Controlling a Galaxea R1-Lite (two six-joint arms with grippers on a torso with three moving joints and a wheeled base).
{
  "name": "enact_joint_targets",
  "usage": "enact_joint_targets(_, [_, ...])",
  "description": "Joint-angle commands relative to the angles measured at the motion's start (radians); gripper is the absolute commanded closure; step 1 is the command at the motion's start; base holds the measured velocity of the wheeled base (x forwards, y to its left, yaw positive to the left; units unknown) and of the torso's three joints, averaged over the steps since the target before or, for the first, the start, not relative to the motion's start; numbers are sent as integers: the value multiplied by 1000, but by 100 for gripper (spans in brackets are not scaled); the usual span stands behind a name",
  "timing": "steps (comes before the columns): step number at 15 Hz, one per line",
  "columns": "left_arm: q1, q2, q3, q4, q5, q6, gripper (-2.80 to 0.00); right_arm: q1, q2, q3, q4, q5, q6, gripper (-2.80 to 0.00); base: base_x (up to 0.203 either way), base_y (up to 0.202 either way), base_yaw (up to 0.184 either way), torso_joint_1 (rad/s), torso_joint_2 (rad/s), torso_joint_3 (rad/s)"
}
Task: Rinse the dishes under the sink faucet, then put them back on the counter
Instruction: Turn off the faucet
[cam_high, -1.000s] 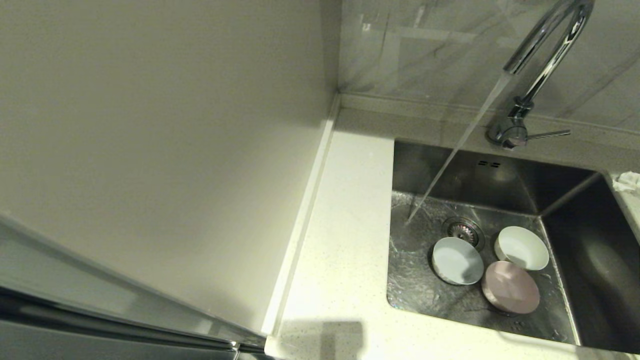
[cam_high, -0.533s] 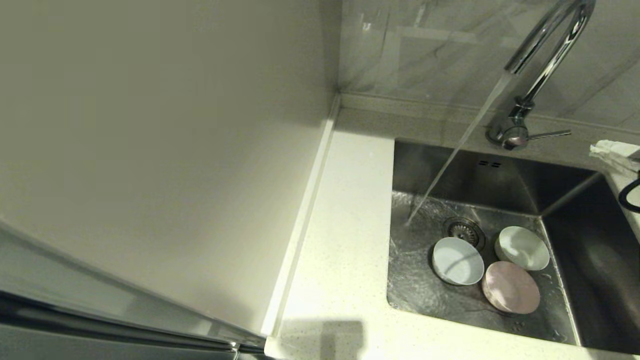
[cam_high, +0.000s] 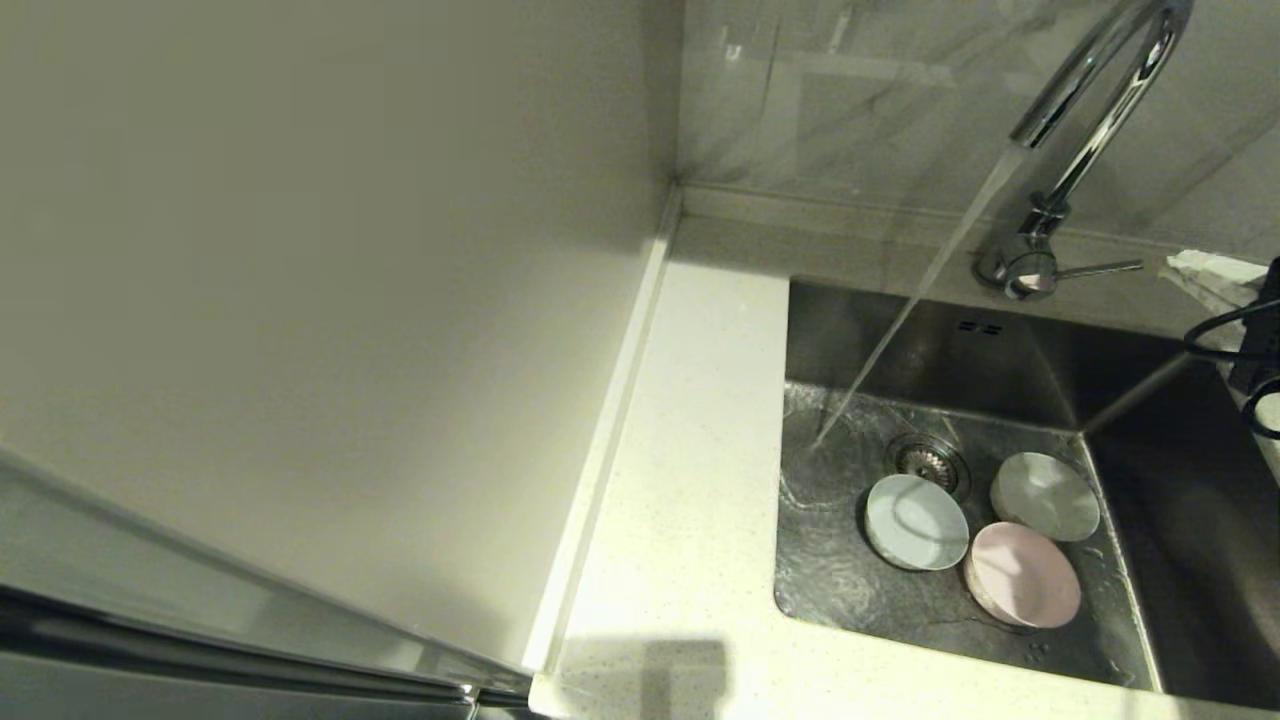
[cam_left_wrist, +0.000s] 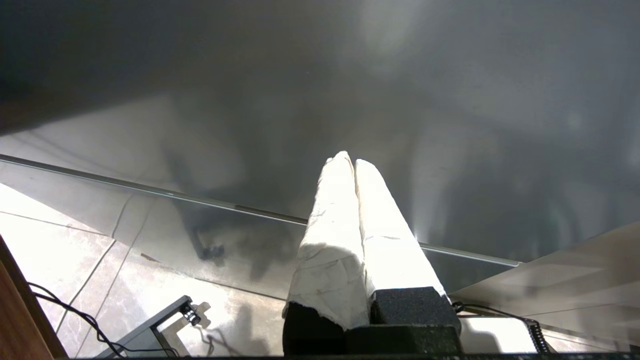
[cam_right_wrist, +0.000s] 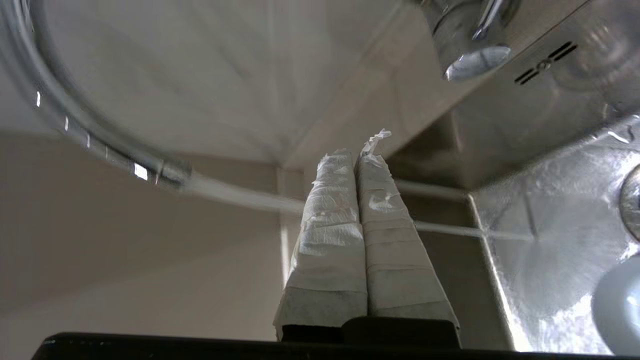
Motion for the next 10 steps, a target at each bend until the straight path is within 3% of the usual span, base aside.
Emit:
enact_joint_targets(1, [0, -3, 0, 0, 0, -1, 0, -15, 55, -1, -36, 8, 21, 0, 0, 0, 0, 0, 0, 0])
enact_joint_targets(10, [0, -3, 0, 0, 0, -1, 0, -21, 216, -74, -138, 5, 20, 0, 0, 0, 0, 0, 0, 0])
